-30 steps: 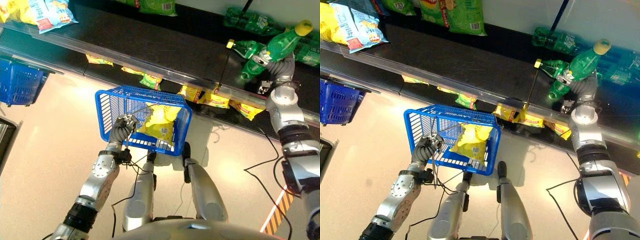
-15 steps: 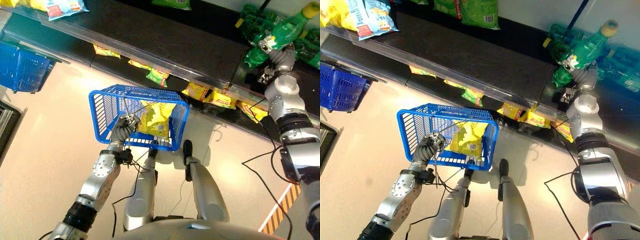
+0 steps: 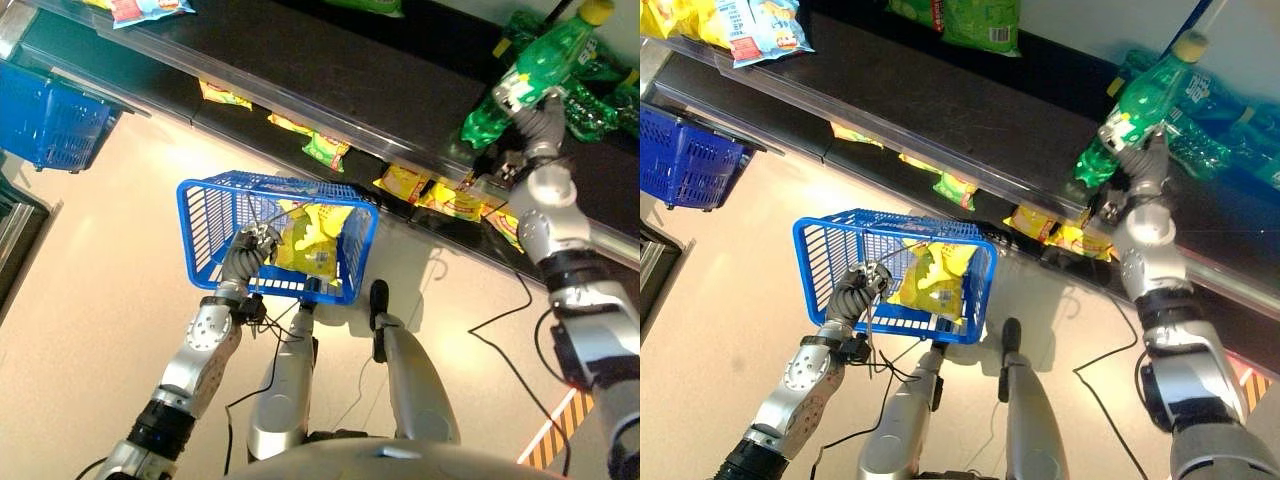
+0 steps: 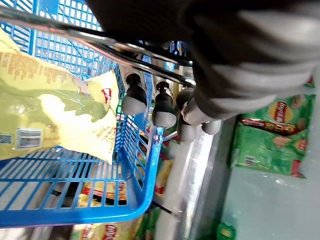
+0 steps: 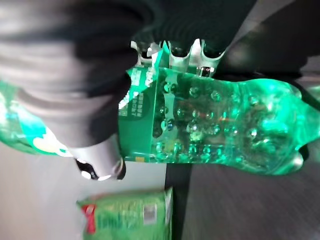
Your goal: Pick up the snacks into the basket
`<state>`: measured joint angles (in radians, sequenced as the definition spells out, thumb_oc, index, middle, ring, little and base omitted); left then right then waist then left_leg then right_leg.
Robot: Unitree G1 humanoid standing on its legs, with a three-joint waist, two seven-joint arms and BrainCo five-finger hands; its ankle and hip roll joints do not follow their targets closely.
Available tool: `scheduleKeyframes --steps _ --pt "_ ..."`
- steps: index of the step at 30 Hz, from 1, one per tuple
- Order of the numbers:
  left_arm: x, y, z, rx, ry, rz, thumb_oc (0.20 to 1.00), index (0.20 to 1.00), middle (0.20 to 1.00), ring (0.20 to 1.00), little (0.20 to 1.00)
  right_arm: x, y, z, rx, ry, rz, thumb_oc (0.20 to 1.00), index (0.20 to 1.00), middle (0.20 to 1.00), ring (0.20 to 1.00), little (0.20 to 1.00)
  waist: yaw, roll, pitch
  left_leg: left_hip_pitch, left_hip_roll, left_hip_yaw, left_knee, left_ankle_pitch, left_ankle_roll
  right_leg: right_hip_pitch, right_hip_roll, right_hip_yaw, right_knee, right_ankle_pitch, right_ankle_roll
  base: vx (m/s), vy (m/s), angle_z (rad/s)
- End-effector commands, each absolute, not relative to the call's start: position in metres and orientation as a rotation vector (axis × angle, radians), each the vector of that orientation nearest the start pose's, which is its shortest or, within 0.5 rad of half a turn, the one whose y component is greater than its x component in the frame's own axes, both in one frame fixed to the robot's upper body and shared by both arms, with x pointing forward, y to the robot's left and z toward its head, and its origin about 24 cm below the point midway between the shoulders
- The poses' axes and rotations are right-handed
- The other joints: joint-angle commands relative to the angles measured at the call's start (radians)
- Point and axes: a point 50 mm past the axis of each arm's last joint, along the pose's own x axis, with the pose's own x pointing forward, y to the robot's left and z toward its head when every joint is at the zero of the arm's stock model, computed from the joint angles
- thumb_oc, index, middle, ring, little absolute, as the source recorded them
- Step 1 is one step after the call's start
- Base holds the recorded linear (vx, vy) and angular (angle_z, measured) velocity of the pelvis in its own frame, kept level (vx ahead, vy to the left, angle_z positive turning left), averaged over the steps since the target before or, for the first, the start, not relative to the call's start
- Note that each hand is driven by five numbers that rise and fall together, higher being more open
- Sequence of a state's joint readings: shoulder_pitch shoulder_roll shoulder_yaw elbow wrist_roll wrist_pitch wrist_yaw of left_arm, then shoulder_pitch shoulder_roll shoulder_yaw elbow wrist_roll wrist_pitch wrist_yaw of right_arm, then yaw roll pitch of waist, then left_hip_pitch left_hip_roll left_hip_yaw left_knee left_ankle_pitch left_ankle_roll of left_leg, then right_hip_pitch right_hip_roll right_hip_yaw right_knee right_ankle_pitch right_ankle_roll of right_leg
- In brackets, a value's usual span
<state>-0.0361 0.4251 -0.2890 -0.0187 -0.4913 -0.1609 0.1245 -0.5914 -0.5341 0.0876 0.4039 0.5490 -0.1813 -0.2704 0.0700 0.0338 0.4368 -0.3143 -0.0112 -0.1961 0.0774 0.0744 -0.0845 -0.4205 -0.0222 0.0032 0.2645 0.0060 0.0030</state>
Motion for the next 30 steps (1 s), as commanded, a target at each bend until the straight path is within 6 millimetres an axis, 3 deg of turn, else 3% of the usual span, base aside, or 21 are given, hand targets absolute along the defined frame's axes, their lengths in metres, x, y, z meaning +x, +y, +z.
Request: scheduleKeyframes --steps 1,8,13,19,22,30 --pt "0.248 0.164 0.12 -0.139 -0.422 -0.172 0.2 0.2 0.2 0.2 0.2 0.322 -0.242 0.208 0.016 -0.653 -0.234 0.2 0.2 0.2 0.2 0.2 -0.036 -0.06 -0.138 0.036 -0.056 0.015 0.026 -0.081 0.057 0.071 -0.052 0.048 -0.133 0.035 0.128 0.1 -0.013 0.0" --pt "0.253 0.169 0.116 -0.159 -0.398 -0.146 0.2 0.2 0.2 0.2 0.2 0.288 -0.223 0.174 0.016 -0.621 -0.09 0.2 0.2 0.2 0.2 0.2 -0.057 -0.073 -0.229 0.138 -0.038 0.022 -0.04 -0.079 0.057 0.171 -0.071 0.034 -0.204 0.039 0.137 0.08 -0.009 0.0" --pt "0.262 0.15 0.127 -0.181 -0.438 -0.229 0.2 0.2 0.2 0.2 0.2 0.28 -0.201 0.139 -0.085 -0.479 0.066 0.2 0.2 0.2 0.2 0.2 -0.068 -0.073 -0.244 0.165 -0.039 0.027 -0.053 -0.078 0.062 0.194 -0.073 0.029 -0.209 0.04 0.139 0.04 0.025 0.0" --pt "0.269 0.125 0.149 -0.2 -0.52 -0.312 0.2 0.2 0.2 0.2 0.2 0.279 -0.166 0.089 -0.169 -0.268 0.262 0.2 0.2 0.2 0.2 0.2 -0.082 -0.067 -0.228 0.138 -0.04 0.03 -0.047 -0.076 0.063 0.162 -0.074 0.038 -0.204 0.047 0.144 -0.01 0.015 0.01" --pt "0.271 0.107 0.162 -0.223 -0.561 -0.381 0.2 0.2 0.2 0.2 0.2 0.281 -0.137 0.074 -0.265 -0.212 0.402 0.2 0.2 0.2 0.2 0.2 -0.082 -0.06 -0.196 0.1 -0.047 0.031 -0.023 -0.08 0.064 0.127 -0.072 0.044 -0.185 0.048 0.144 -0.07 0.016 -0.01" --pt "0.269 0.05 0.195 -0.342 -0.642 -0.564 0.2 0.2 0.2 0.2 0.2 0.308 -0.067 0.069 -0.478 -0.235 0.588 0.2 0.2 0.2 0.2 0.2 -0.052 -0.018 -0.1 -0.025 -0.082 0.019 0.068 -0.082 0.062 0.016 -0.071 0.05 -0.118 0.052 0.137 -0.09 0.012 -0.01"
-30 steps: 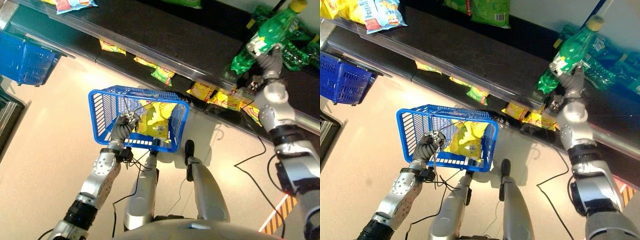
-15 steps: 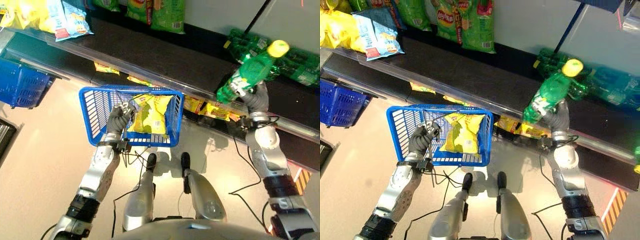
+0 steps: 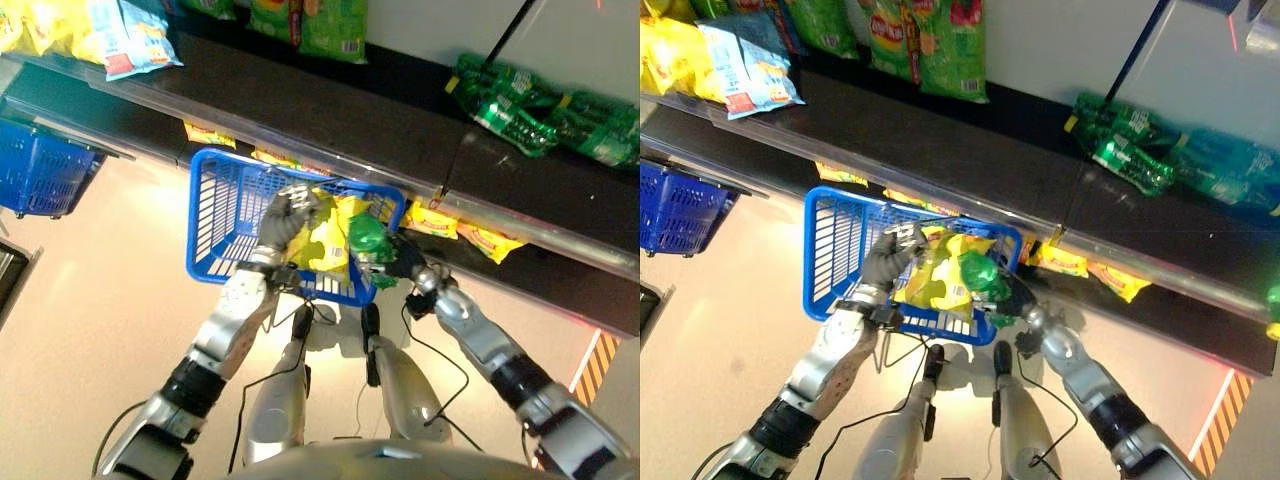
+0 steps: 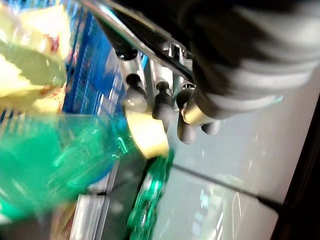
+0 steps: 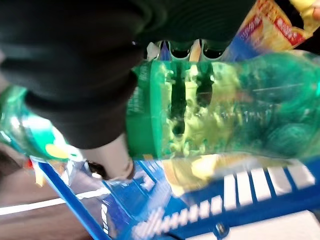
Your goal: Pick up the snacks into the basket
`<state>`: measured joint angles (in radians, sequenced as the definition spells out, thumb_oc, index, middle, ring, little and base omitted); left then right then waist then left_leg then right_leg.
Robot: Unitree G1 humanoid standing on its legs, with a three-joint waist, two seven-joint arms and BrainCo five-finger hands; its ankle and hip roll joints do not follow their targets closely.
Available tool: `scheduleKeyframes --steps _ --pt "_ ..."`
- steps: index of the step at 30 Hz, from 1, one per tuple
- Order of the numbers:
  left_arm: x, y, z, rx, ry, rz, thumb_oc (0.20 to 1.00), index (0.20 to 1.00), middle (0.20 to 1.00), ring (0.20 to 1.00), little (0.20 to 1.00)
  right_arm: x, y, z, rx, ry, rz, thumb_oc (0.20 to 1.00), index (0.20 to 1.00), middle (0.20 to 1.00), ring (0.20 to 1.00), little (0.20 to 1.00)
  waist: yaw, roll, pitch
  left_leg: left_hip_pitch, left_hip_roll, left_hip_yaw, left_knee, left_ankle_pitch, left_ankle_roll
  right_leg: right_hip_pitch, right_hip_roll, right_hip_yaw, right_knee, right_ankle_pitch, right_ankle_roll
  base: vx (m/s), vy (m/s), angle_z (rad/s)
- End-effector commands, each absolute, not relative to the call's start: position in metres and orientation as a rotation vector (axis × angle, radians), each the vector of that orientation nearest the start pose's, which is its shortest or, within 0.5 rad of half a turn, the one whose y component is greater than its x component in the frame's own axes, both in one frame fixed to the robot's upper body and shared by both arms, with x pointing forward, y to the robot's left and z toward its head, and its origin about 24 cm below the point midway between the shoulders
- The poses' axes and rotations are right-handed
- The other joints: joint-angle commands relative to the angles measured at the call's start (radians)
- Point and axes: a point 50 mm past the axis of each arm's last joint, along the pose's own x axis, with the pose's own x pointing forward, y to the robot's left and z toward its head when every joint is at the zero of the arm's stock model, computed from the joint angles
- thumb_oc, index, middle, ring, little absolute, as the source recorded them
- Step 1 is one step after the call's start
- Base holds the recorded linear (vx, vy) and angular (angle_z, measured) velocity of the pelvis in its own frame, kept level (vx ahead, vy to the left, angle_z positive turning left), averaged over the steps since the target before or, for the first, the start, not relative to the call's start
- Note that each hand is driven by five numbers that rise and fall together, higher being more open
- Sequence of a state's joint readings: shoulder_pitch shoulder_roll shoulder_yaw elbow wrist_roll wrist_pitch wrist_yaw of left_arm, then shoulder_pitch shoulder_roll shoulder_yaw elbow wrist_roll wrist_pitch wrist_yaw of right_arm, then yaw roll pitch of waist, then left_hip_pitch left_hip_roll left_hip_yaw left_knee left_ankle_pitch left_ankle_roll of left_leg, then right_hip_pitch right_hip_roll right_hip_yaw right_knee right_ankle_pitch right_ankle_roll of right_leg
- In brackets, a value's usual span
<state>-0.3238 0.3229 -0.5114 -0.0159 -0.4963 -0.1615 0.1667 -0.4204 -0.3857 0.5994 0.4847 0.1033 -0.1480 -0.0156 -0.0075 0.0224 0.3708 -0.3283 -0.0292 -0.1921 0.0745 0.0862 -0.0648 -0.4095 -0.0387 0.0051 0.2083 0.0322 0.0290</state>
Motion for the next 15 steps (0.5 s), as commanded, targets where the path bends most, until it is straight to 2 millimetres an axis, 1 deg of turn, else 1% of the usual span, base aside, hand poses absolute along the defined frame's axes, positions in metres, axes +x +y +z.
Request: scheduleKeyframes --steps 1,2,3,4,5,6,7,8,9,10,12,13,14,15 --pt "0.267 0.043 0.199 -0.357 -0.649 -0.585 0.2 0.2 0.2 0.2 0.2 0.31 -0.06 0.067 -0.5 -0.229 0.608 0.2 0.2 0.2 0.2 0.2 0.03 0.0 -0.025 -0.024 -0.069 0.013 0.078 -0.093 0.042 -0.004 -0.055 0.047 -0.057 0.026 0.11 -0.09 0.022 0.03" --pt "0.266 0.034 0.206 -0.378 -0.665 -0.609 0.2 0.2 0.2 0.2 0.2 0.314 -0.053 0.061 -0.516 -0.198 0.606 0.2 0.2 0.2 0.2 0.2 0.035 0.013 -0.007 -0.046 -0.076 0.014 0.085 -0.088 0.04 -0.024 -0.055 0.049 -0.049 0.027 0.109 -0.07 0.015 0.02" --pt "0.267 0.034 0.206 -0.378 -0.665 -0.609 0.2 0.2 0.2 0.2 0.2 0.315 -0.053 0.061 -0.516 -0.199 0.606 0.2 0.2 0.2 0.2 0.2 0.035 0.013 -0.008 -0.047 -0.076 0.014 0.086 -0.089 0.04 -0.025 -0.055 0.05 -0.048 0.026 0.109 -0.11 0.021 -0.01" --pt "0.264 0.027 0.212 -0.404 -0.677 -0.63 0.2 0.2 0.2 0.2 0.2 0.318 -0.047 0.061 -0.556 -0.204 0.609 0.2 0.2 0.2 0.2 0.2 0.038 0.024 0.01 -0.07 -0.083 0.011 0.101 -0.087 0.038 -0.051 -0.054 0.053 -0.032 0.025 0.106 -0.06 0.002 0.01" --pt "0.264 0.027 0.212 -0.403 -0.677 -0.63 0.2 0.2 0.2 0.2 0.2 0.318 -0.047 0.061 -0.557 -0.205 0.609 0.2 0.2 0.2 0.2 0.2 0.038 0.024 0.01 -0.072 -0.083 0.011 0.102 -0.087 0.038 -0.053 -0.054 0.053 -0.03 0.024 0.106 -0.11 0.007 0.07" --pt "0.262 0.021 0.218 -0.428 -0.689 -0.658 0.2 0.2 0.2 0.2 0.2 0.324 -0.049 0.055 -0.582 -0.171 0.575 0.2 0.2 0.2 0.2 0.2 0.043 0.033 0.025 -0.092 -0.089 0.012 0.117 -0.089 0.039 -0.075 -0.055 0.052 -0.015 0.023 0.105 -0.06 0.006 0.08" --pt "0.262 0.021 0.219 -0.427 -0.69 -0.658 0.2 0.2 0.2 0.2 0.2 0.324 -0.049 0.055 -0.582 -0.172 0.575 0.2 0.2 0.2 0.2 0.2 0.043 0.033 0.025 -0.094 -0.09 0.013 0.119 -0.089 0.039 -0.077 -0.054 0.053 -0.013 0.022 0.105 -0.11 0.011 0.08" --pt "0.26 0.016 0.224 -0.453 -0.697 -0.676 0.2 0.2 0.2 0.2 0.2 0.33 -0.055 0.051 -0.592 -0.137 0.53 0.2 0.2 0.2 0.2 0.2 0.047 0.041 0.039 -0.115 -0.096 0.014 0.13 -0.09 0.04 -0.098 -0.056 0.056 -0.002 0.024 0.104 -0.05 0.006 0.06" --pt "0.26 0.016 0.224 -0.453 -0.698 -0.676 0.2 0.2 0.2 0.2 0.2 0.33 -0.054 0.051 -0.592 -0.137 0.53 0.2 0.2 0.2 0.2 0.2 0.047 0.041 0.039 -0.116 -0.096 0.014 0.131 -0.09 0.04 -0.099 -0.056 0.056 -0.001 0.023 0.104 -0.09 0.019 0.09" --pt "0.258 0.01 0.227 -0.478 -0.694 -0.7 0.2 0.2 0.2 0.2 0.2 0.338 -0.06 0.052 -0.605 -0.121 0.487 0.2 0.2 0.2 0.2 0.2 0.051 0.05 0.052 -0.131 -0.102 0.016 0.141 -0.091 0.042 -0.114 -0.059 0.058 0.004 0.026 0.105 -0.04 0.014 0.06" --pt "0.257 0.008 0.228 -0.485 -0.696 -0.71 0.2 0.2 0.2 0.2 0.2 0.341 -0.062 0.054 -0.599 -0.112 0.465 0.2 0.2 0.2 0.2 0.2 0.053 0.053 0.057 -0.139 -0.105 0.017 0.145 -0.091 0.042 -0.121 -0.059 0.06 0.007 0.028 0.105 -0.05 0.011 0.01" --pt "0.255 0.004 0.227 -0.505 -0.679 -0.726 0.2 0.2 0.2 0.2 0.2 0.354 -0.053 0.081 -0.575 -0.176 0.414 0.2 0.2 0.2 0.2 0.2 0.058 0.058 0.07 -0.143 -0.108 0.016 0.153 -0.094 0.044 -0.127 -0.061 0.063 0.012 0.027 0.104 -0.05 0.005 -0.02" --pt "0.255 0.004 0.227 -0.504 -0.679 -0.726 0.2 0.2 0.2 0.2 0.2 0.354 -0.053 0.081 -0.575 -0.177 0.414 0.2 0.2 0.2 0.2 0.2 0.058 0.057 0.068 -0.146 -0.109 0.016 0.15 -0.091 0.044 -0.129 -0.062 0.063 0.01 0.03 0.105 -0.05 0.012 -0.01" --pt "0.254 0.002 0.226 -0.505 -0.669 -0.738 0.2 0.2 0.2 0.2 0.2 0.359 -0.048 0.098 -0.552 -0.228 0.394 0.2 0.2 0.2 0.2 0.2 0.058 0.057 0.074 -0.149 -0.11 0.021 0.151 -0.092 0.046 -0.136 -0.063 0.066 0.014 0.032 0.105 -0.02 0.012 0.04"
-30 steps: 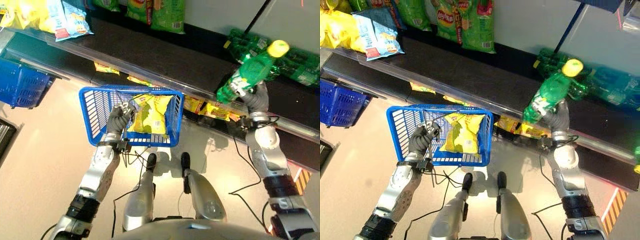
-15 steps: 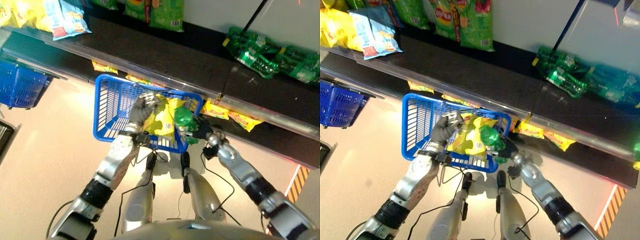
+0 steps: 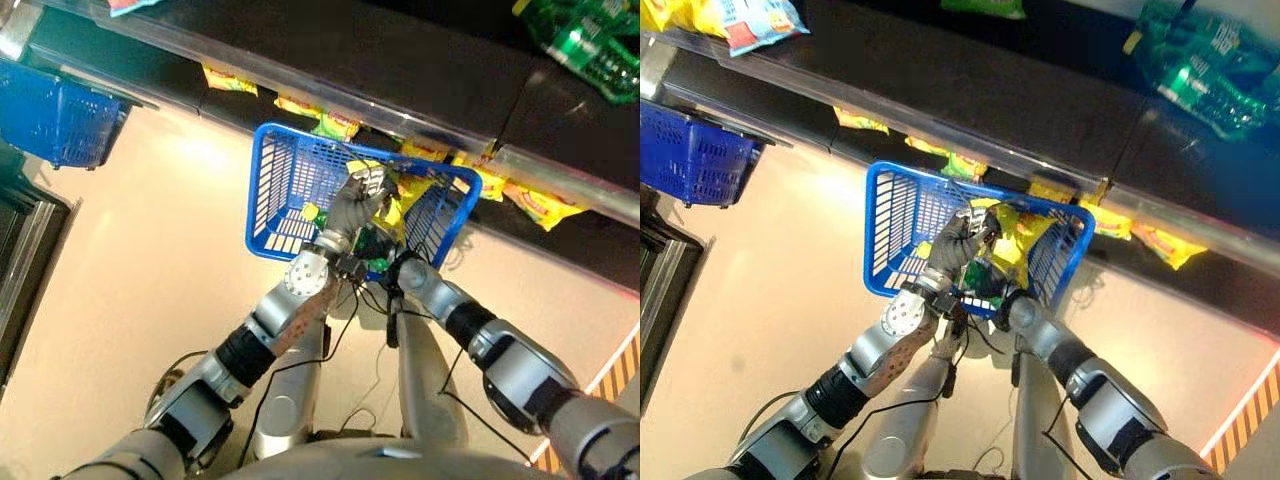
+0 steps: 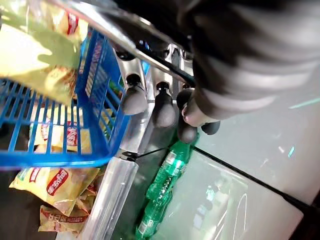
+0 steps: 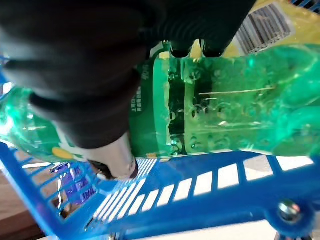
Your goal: Pick up the snacks into the basket
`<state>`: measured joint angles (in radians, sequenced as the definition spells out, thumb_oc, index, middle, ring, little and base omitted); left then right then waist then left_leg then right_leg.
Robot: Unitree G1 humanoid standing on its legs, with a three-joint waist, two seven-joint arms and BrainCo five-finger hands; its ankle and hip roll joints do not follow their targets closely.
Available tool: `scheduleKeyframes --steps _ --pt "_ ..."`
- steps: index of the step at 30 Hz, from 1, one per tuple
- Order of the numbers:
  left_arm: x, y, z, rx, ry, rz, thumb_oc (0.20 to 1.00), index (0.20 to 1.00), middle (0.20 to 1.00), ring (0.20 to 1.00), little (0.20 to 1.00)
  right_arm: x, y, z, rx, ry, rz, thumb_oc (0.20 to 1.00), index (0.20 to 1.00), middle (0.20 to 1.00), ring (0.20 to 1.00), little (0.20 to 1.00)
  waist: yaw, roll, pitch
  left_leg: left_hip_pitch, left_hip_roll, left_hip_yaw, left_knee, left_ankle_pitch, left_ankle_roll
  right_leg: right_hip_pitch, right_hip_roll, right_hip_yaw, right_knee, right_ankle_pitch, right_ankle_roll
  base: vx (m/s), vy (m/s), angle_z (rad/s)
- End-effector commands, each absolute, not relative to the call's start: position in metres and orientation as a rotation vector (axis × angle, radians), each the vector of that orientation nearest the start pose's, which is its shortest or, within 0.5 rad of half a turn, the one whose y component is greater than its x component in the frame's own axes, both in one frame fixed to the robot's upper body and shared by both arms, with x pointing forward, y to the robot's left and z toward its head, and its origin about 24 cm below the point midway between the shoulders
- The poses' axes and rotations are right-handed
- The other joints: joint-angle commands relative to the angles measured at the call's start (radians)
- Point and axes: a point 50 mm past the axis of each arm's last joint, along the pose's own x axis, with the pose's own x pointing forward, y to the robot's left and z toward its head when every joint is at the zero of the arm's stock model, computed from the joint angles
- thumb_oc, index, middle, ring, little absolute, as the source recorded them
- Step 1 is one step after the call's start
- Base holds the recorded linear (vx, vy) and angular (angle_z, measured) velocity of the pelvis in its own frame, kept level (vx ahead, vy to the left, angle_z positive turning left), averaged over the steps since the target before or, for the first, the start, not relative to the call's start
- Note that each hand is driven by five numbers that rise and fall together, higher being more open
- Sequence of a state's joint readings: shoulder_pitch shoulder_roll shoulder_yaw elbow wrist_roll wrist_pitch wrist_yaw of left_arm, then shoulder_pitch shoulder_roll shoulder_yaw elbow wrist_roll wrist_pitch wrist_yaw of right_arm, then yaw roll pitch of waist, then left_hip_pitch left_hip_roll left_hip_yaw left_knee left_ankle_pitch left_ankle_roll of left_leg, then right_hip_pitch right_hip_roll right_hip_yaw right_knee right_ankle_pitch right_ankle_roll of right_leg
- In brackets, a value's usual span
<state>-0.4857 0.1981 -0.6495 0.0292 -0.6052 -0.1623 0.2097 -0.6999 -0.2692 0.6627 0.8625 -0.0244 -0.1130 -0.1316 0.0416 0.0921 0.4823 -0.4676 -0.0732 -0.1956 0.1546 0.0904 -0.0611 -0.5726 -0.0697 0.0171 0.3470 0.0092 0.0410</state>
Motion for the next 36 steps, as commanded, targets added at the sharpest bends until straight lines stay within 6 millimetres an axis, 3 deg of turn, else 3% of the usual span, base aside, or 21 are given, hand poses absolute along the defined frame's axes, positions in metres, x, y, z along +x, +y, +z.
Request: scheduleKeyframes --steps 1,3,4,5,8,11,23,28,30,33,36 --pt "0.254 0.002 0.226 -0.505 -0.669 -0.738 0.2 0.2 0.2 0.2 0.2 0.359 -0.048 0.098 -0.552 -0.228 0.394 0.2 0.2 0.2 0.2 0.2 0.009 -0.013 -0.037 -0.01 -0.066 0.025 0.071 -0.097 0.043 0.027 -0.032 0.054 -0.125 0.055 0.093 0.0 0.0 0.0" --pt "0.252 0.001 0.228 -0.498 -0.666 -0.76 0.2 0.2 0.2 0.2 0.2 0.367 -0.062 0.1 -0.535 -0.207 0.307 0.2 0.2 0.2 0.2 0.2 0.006 -0.016 -0.033 -0.009 -0.068 0.029 0.073 -0.099 0.046 0.029 -0.032 0.059 -0.128 0.057 0.093 0.0 0.0 0.0" --pt "0.25 -0.002 0.229 -0.501 -0.66 -0.775 0.2 0.2 0.2 0.2 0.2 0.372 -0.069 0.084 -0.571 -0.118 0.245 0.442 0.442 0.442 0.442 0.442 0.011 -0.012 -0.03 -0.006 -0.069 0.028 0.077 -0.104 0.047 0.033 -0.031 0.059 -0.125 0.055 0.093 0.0 0.0 0.0" --pt "0.25 0.0 0.231 -0.501 -0.665 -0.78 0.2 0.2 0.2 0.2 0.2 0.371 -0.067 0.075 -0.584 -0.078 0.244 1.0 1.0 1.0 1.0 1.0 0.013 -0.011 -0.029 -0.007 -0.072 0.028 0.073 -0.101 0.048 0.031 -0.031 0.061 -0.129 0.06 0.095 0.0 0.0 0.0" --pt "0.25 0.005 0.229 -0.49 -0.66 -0.778 0.2 0.2 0.2 0.2 0.2 0.383 -0.084 0.084 -0.576 -0.038 0.193 1.0 1.0 1.0 1.0 1.0 0.023 -0.009 -0.024 0.001 -0.073 0.024 0.073 -0.102 0.047 0.04 -0.032 0.059 -0.131 0.057 0.094 0.0 0.0 0.0" --pt "0.251 0.008 0.228 -0.493 -0.663 -0.757 0.2 0.2 0.2 0.2 0.2 0.385 -0.084 0.089 -0.567 -0.048 0.192 1.0 1.0 1.0 1.0 1.0 0.022 -0.018 -0.026 0.006 -0.072 0.023 0.074 -0.104 0.047 0.046 -0.031 0.056 -0.133 0.056 0.093 0.0 0.002 0.02" --pt "0.261 0.024 0.214 -0.455 -0.632 -0.663 0.2 0.2 0.2 0.2 0.2 0.376 -0.098 0.075 -0.533 -0.028 0.152 1.0 1.0 1.0 1.0 1.0 0.008 -0.035 -0.029 0.025 -0.063 0.031 0.074 -0.113 0.051 0.06 -0.029 0.055 -0.13 0.049 0.089 0.0 0.0 0.0" --pt "0.286 0.069 0.161 -0.367 -0.46 -0.424 0.2 0.2 0.2 0.2 0.2 0.346 -0.127 0.06 -0.473 -0.067 0.159 1.0 1.0 1.0 1.0 1.0 -0.016 -0.066 -0.058 0.084 -0.042 0.031 0.036 -0.107 0.044 0.123 -0.027 0.049 -0.17 0.05 0.094 0.05 -0.011 -0.05" --pt "0.292 0.105 0.125 -0.307 -0.352 -0.263 0.2 0.2 0.2 0.2 0.2 0.325 -0.152 0.047 -0.465 -0.051 0.139 1.0 1.0 1.0 1.0 1.0 -0.026 -0.083 -0.085 0.115 -0.029 0.029 0.013 -0.104 0.042 0.156 -0.027 0.041 -0.193 0.051 0.097 0.1 -0.031 -0.05" --pt "0.283 0.166 0.061 -0.151 -0.142 -0.015 0.2 0.2 0.2 0.2 0.2 0.284 -0.198 0.005 -0.427 0.106 0.054 1.0 1.0 1.0 1.0 1.0 -0.038 -0.107 -0.15 0.185 0.001 0.035 -0.052 -0.095 0.035 0.23 -0.026 0.023 -0.249 0.054 0.102 0.17 -0.056 -0.07" --pt "0.264 0.205 0.004 0.0 0.08 0.124 0.2 0.2 0.2 0.2 0.2 0.243 -0.229 -0.033 -0.413 0.275 -0.02 1.0 1.0 1.0 1.0 1.0 -0.055 -0.121 -0.228 0.255 0.021 0.052 -0.127 -0.073 0.032 0.298 -0.027 0.019 -0.32 0.071 0.11 0.18 -0.013 -0.1"
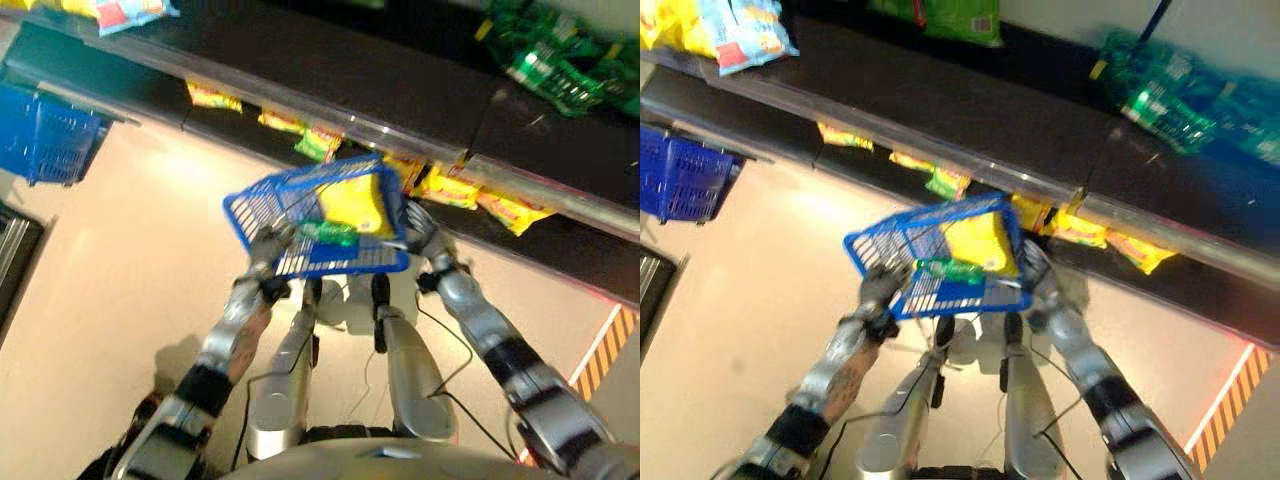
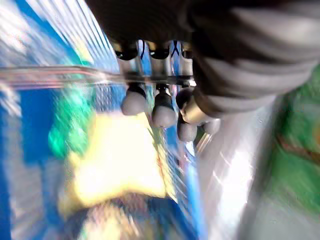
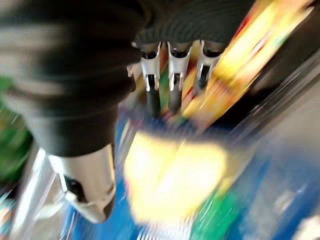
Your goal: Pick up the snacks into the basket
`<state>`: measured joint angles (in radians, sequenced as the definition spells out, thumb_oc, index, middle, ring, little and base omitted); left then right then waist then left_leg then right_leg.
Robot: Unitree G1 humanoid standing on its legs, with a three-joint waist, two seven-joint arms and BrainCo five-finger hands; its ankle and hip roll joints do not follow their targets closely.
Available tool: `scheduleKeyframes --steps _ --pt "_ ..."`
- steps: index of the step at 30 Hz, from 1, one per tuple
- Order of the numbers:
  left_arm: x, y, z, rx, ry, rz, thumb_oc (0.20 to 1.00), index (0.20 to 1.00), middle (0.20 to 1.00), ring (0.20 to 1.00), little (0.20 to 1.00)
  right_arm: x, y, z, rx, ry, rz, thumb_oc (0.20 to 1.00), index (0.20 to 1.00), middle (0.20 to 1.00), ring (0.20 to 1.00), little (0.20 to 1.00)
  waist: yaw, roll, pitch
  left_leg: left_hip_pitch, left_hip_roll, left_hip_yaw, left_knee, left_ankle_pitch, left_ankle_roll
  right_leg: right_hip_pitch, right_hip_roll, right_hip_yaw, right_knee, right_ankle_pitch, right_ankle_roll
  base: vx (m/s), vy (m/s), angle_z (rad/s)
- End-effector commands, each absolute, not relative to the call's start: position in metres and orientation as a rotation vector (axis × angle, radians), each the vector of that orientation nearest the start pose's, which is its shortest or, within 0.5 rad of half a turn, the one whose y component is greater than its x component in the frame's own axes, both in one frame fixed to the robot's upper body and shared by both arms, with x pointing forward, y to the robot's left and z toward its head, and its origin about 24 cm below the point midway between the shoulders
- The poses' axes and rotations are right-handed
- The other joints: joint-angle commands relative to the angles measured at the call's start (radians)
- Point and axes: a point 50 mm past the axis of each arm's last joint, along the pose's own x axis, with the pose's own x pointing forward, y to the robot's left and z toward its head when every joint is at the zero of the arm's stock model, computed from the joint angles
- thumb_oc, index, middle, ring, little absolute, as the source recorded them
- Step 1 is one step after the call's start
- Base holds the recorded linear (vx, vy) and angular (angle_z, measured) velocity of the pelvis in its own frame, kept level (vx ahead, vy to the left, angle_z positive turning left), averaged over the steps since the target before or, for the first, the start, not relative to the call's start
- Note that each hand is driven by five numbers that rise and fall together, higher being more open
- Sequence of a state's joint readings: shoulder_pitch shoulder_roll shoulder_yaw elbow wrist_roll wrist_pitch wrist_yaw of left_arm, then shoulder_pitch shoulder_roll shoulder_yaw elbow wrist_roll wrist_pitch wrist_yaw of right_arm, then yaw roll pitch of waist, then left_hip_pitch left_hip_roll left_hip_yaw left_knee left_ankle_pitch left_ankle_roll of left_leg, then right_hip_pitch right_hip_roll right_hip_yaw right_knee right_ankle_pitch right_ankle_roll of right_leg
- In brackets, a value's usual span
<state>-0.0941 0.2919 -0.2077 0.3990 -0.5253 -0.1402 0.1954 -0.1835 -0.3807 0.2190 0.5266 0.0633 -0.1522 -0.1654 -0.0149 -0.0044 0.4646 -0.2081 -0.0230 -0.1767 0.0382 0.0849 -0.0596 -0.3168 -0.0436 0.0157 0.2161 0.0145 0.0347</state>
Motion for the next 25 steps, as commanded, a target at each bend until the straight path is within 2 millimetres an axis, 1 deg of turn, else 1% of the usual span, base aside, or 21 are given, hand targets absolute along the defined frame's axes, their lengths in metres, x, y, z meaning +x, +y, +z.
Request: scheduleKeyframes --steps 1,2,3,4,5,6,8,9,10,11,13,15,17,20,25 --pt "0.255 0.211 -0.01 0.029 0.14 0.137 0.2 0.2 0.2 0.2 0.2 0.231 -0.236 -0.043 -0.434 0.327 -0.024 1.0 1.0 1.0 1.0 1.0 0.0 -0.024 -0.233 0.019 -0.023 0.035 -0.037 -0.062 0.03 0.066 -0.051 0.02 -0.212 0.07 0.117 0.14 0.004 -0.13" --pt "0.248 0.214 -0.023 0.07 0.197 0.147 0.2 0.2 0.2 0.2 0.2 0.221 -0.243 -0.051 -0.447 0.372 -0.039 1.0 1.0 1.0 1.0 1.0 -0.003 -0.023 -0.251 0.036 -0.02 0.038 -0.054 -0.058 0.03 0.081 -0.049 0.019 -0.23 0.073 0.119 0.13 0.0 -0.21" --pt "0.238 0.22 -0.042 0.105 0.282 0.167 0.2 0.2 0.2 0.2 0.2 0.21 -0.251 -0.062 -0.435 0.434 -0.074 1.0 1.0 1.0 1.0 1.0 -0.007 -0.023 -0.271 0.056 -0.02 0.044 -0.071 -0.052 0.03 0.098 -0.048 0.019 -0.247 0.079 0.122 0.13 0.01 -0.17" --pt "0.221 0.225 -0.071 0.162 0.433 0.186 0.2 0.2 0.2 0.2 0.2 0.188 -0.26 -0.086 -0.418 0.574 -0.13 1.0 1.0 1.0 1.0 1.0 -0.013 -0.019 -0.303 0.081 -0.016 0.057 -0.094 -0.046 0.028 0.121 -0.041 0.029 -0.275 0.087 0.125 0.11 0.009 -0.19" --pt "0.221 0.225 -0.071 0.162 0.433 0.186 0.2 0.2 0.2 0.2 0.2 0.188 -0.26 -0.086 -0.418 0.574 -0.13 1.0 1.0 1.0 1.0 1.0 -0.013 -0.019 -0.304 0.082 -0.016 0.057 -0.095 -0.046 0.028 0.121 -0.041 0.029 -0.276 0.087 0.125 0.1 -0.003 -0.11" --pt "0.21 0.229 -0.086 0.136 0.521 0.226 0.2 0.2 0.2 0.2 0.2 0.18 -0.265 -0.094 -0.422 0.626 -0.162 1.0 1.0 1.0 1.0 1.0 -0.015 -0.02 -0.319 0.093 -0.012 0.068 -0.102 -0.045 0.025 0.133 -0.041 0.03 -0.288 0.091 0.127 0.07 -0.024 -0.09" --pt "0.193 0.226 -0.106 0.15 0.633 0.228 0.2 0.2 0.2 0.2 0.2 0.161 -0.27 -0.11 -0.404 0.741 -0.204 1.0 1.0 1.0 1.0 1.0 -0.016 -0.019 -0.346 0.112 -0.009 0.072 -0.111 -0.047 0.024 0.151 -0.038 0.029 -0.299 0.09 0.126 0.11 -0.033 -0.18" --pt "0.185 0.224 -0.113 0.148 0.68 0.229 0.2 0.2 0.2 0.2 0.2 0.149 -0.272 -0.119 -0.373 0.805 -0.246 1.0 1.0 1.0 1.0 1.0 -0.015 -0.02 -0.357 0.122 -0.007 0.076 -0.112 -0.049 0.024 0.163 -0.039 0.029 -0.3 0.089 0.125 0.12 -0.038 -0.19" --pt "0.174 0.223 -0.123 0.144 0.755 0.238 0.2 0.2 0.2 0.2 0.2 0.134 -0.275 -0.129 -0.34 0.894 -0.293 1.0 1.0 1.0 1.0 1.0 -0.016 -0.02 -0.368 0.133 -0.004 0.08 -0.113 -0.052 0.023 0.172 -0.04 0.027 -0.299 0.088 0.123 0.13 -0.044 -0.03" --pt "0.162 0.222 -0.133 0.162 0.834 0.233 0.2 0.2 0.2 0.2 0.2 0.122 -0.275 -0.136 -0.332 0.961 -0.31 1.0 1.0 1.0 1.0 1.0 -0.016 -0.019 -0.376 0.147 -0.004 0.082 -0.113 -0.056 0.023 0.189 -0.04 0.026 -0.301 0.085 0.122 0.13 -0.035 0.02" --pt "0.143 0.221 -0.145 0.162 0.934 0.237 0.2 0.2 0.2 0.2 0.2 0.105 -0.273 -0.144 -0.338 1.053 -0.306 1.0 1.0 1.0 1.0 1.0 -0.016 -0.021 -0.397 0.166 0.0 0.083 -0.116 -0.063 0.021 0.208 -0.041 0.025 -0.303 0.079 0.12 0.13 -0.029 0.06" --pt "0.127 0.22 -0.153 0.168 1.02 0.233 0.2 0.2 0.2 0.2 0.2 0.087 -0.275 -0.15 -0.327 1.158 -0.341 1.0 1.0 1.0 1.0 1.0 -0.015 -0.021 -0.415 0.183 0.003 0.082 -0.116 -0.071 0.02 0.226 -0.04 0.022 -0.303 0.072 0.116 0.12 -0.034 0.0" --pt "0.12 0.219 -0.156 0.167 1.056 0.229 0.2 0.2 0.2 0.2 0.2 0.084 -0.274 -0.152 -0.282 1.181 -0.369 1.0 1.0 1.0 1.0 1.0 -0.014 -0.02 -0.429 0.198 0.009 0.084 -0.119 -0.078 0.019 0.239 -0.04 0.02 -0.303 0.065 0.115 0.11 -0.026 0.01" --pt "0.109 0.218 -0.16 0.173 1.088 0.201 0.2 0.2 0.2 0.2 0.2 0.076 -0.269 -0.155 -0.254 1.215 -0.362 1.0 1.0 1.0 1.0 1.0 -0.014 -0.021 -0.449 0.22 0.013 0.088 -0.121 -0.086 0.019 0.26 -0.038 0.022 -0.303 0.057 0.112 0.11 -0.02 -0.08" --pt "0.111 0.217 -0.158 0.16 1.07 0.187 0.2 0.2 0.2 0.2 0.2 0.08 -0.266 -0.156 -0.241 1.219 -0.355 1.0 1.0 1.0 1.0 1.0 -0.01 -0.02 -0.463 0.238 0.017 0.091 -0.116 -0.097 0.02 0.28 -0.038 0.025 -0.303 0.049 0.11 0.06 -0.015 -0.12"
